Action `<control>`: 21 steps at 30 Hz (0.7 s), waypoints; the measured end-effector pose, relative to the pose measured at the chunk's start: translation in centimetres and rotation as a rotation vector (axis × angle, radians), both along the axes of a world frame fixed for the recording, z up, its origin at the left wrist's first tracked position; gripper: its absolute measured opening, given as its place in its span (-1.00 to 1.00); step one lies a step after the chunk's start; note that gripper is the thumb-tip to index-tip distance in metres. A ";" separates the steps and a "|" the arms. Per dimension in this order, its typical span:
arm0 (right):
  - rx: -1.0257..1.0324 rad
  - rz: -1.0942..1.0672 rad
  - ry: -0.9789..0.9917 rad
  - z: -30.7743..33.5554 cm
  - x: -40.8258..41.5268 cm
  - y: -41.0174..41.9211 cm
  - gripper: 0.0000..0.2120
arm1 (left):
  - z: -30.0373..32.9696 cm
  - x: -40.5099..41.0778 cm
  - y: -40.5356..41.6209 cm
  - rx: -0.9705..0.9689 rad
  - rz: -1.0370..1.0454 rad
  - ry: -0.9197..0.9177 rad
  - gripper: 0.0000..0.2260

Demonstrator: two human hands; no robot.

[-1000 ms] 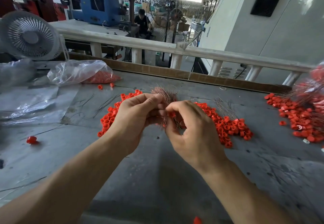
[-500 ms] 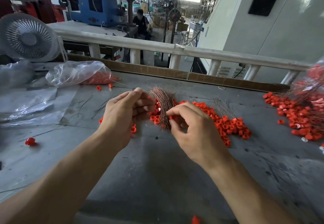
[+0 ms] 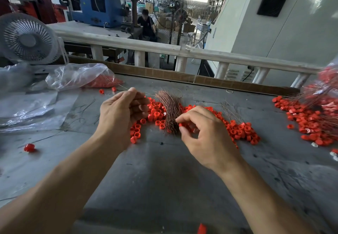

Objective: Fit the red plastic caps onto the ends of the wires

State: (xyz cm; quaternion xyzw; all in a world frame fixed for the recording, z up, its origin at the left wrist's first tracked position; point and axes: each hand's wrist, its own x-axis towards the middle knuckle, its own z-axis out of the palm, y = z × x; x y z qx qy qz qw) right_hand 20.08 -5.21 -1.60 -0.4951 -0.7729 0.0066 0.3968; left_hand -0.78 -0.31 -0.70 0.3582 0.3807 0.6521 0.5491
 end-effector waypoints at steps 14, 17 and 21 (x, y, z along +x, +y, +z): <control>-0.109 -0.742 0.099 0.4 8.3 2.4 -0.88 | -0.2 1.5 -1.0 0.032 -0.120 0.302 -0.82; -0.207 -0.861 0.067 0.4 10.1 2.6 -0.84 | -0.5 1.8 -1.1 0.070 -0.132 0.442 -0.84; -0.244 -0.913 0.068 0.2 11.1 2.8 -0.84 | -1.0 1.9 -1.2 0.113 -0.143 0.579 -0.86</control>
